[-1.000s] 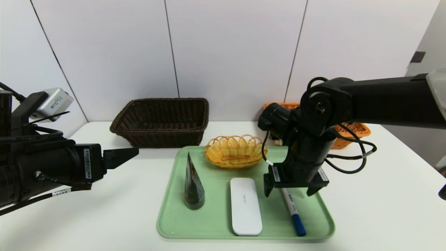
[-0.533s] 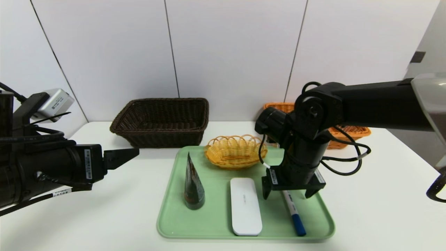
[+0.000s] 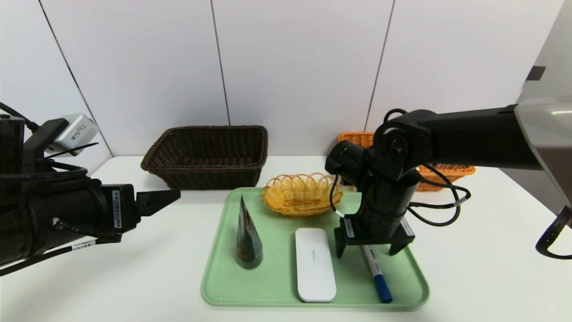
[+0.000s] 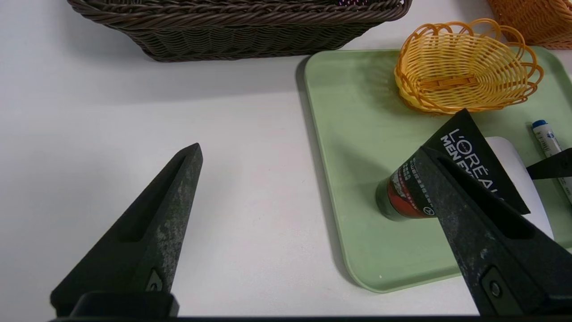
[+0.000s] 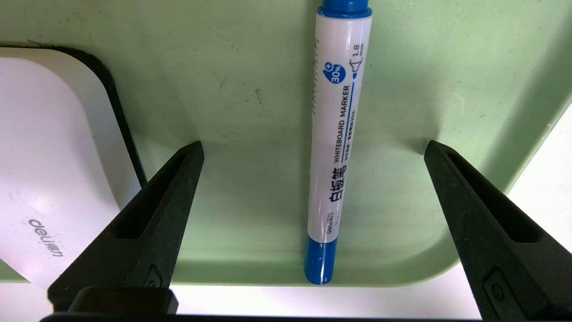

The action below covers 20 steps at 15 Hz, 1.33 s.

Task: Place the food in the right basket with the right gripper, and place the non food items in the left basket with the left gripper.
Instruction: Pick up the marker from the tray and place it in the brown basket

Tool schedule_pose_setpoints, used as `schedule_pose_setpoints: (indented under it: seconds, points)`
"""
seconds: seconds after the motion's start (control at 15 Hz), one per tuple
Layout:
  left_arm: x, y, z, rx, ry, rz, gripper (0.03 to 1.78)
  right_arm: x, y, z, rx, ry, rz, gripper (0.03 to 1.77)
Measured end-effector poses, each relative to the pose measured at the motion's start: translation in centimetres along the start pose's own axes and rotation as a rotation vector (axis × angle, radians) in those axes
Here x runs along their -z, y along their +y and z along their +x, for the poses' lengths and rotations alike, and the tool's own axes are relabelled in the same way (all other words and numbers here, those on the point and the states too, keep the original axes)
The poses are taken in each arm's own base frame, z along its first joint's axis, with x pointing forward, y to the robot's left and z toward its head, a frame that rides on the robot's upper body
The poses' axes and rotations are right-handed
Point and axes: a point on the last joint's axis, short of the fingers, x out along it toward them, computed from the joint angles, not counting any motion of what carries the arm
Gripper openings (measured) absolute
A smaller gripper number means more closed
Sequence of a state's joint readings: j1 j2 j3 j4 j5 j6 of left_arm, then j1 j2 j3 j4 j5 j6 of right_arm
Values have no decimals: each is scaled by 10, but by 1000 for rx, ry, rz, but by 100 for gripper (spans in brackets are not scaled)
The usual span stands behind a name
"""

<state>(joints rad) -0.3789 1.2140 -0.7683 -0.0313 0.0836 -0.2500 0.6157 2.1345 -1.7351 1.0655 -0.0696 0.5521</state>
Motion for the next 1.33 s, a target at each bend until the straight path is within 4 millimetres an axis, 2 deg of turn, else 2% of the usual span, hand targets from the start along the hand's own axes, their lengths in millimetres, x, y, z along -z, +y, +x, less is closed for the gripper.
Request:
schedule_pose_setpoints:
  seconds: [0.07,0.13,0.33,0.6,0.67,1.07,1.33]
  points:
    - [0,0,1,0,1,0,169,0,0,0,0,0,0,170]
    - [0,0,1,-1,3,0,169,0,0,0,-1,0,-1,159]
    - [0,0,2,0,3,0,169,0,1,1,-7,7,0,111]
    - [-1,0,2,-3,2,0,169,0,0,1,-14,15,-1,68]
    - [-1,0,2,-3,2,0,169,0,0,1,-14,16,0,14]
    - [-1,0,1,-5,-1,-2,169,1,0,-2,-19,8,4,18]
    - [-1,0,0,-6,-6,-1,169,3,-5,-24,-55,-49,26,18]
